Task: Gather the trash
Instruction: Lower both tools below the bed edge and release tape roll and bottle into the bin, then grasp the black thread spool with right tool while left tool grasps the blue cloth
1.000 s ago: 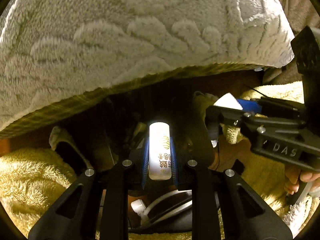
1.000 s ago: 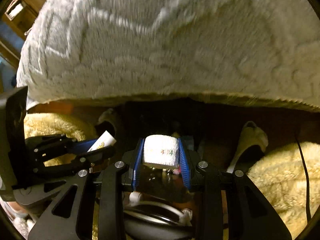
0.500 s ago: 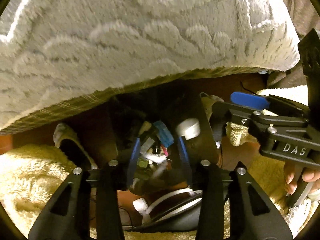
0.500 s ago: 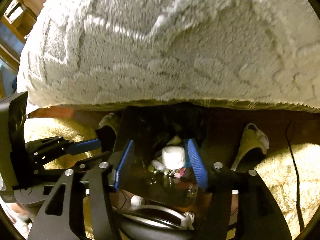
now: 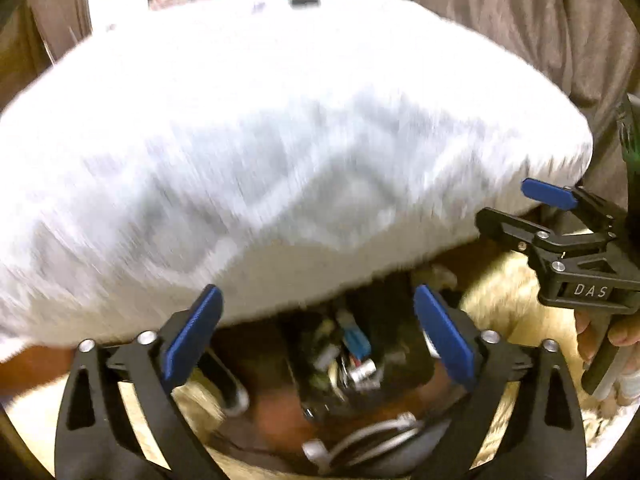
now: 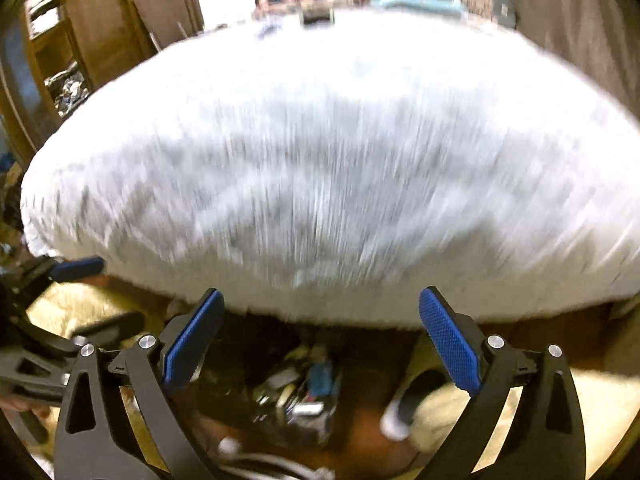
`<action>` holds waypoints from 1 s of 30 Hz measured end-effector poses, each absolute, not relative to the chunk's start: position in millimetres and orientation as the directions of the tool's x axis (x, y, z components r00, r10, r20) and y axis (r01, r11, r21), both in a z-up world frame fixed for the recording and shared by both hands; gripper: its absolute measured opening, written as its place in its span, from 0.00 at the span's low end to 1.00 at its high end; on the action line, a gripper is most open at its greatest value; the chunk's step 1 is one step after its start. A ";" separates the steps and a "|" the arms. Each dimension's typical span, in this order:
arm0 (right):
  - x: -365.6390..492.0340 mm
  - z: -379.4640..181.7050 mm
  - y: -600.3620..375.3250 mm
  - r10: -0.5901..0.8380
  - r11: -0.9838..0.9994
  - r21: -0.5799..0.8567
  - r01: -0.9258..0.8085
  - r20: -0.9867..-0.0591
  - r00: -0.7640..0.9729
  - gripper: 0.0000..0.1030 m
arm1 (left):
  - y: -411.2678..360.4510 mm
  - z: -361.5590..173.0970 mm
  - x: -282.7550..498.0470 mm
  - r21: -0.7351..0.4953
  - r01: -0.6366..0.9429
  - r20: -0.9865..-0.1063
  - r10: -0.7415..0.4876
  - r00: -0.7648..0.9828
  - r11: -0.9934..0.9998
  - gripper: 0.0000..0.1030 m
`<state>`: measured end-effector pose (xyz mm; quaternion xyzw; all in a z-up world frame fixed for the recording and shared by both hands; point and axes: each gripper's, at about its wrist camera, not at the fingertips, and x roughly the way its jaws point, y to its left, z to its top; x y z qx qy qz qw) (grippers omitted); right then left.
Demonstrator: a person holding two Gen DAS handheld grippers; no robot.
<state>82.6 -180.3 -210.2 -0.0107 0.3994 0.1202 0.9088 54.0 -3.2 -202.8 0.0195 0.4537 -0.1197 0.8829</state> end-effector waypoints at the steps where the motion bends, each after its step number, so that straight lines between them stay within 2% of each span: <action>1: 84.5 -193.3 -181.9 0.217 0.970 0.075 -0.233 -0.701 0.679 0.96 | -0.9 -192.8 57.8 -0.065 0.229 -0.794 -0.189 0.578 0.971 0.92; 6: 113.3 -139.7 -199.7 0.233 0.969 0.087 -0.230 -0.625 0.745 0.97 | 13.1 -143.0 86.4 -0.048 0.214 -0.737 -0.179 0.652 0.976 0.92; 13: 181.2 -105.8 -216.2 0.191 0.980 0.074 -0.183 -0.599 0.778 0.97 | 26.1 -111.0 143.9 -0.017 0.182 -0.707 -0.141 0.693 0.983 0.92; 16: 218.0 -100.6 -219.7 0.155 0.987 0.053 -0.153 -0.593 0.790 0.97 | 29.3 -105.1 180.5 0.040 0.146 -0.700 -0.077 0.710 0.988 0.92; 21: 265.3 -99.3 -212.1 0.151 0.987 0.054 -0.149 -0.605 0.782 0.97 | 36.7 -97.1 233.9 0.032 0.109 -0.705 -0.055 0.707 0.993 0.92; 30: 350.1 -119.2 -185.3 0.222 0.975 0.167 -0.149 -0.647 0.729 0.96 | 41.6 -118.9 328.2 0.032 0.066 -0.730 -0.022 0.683 0.997 0.92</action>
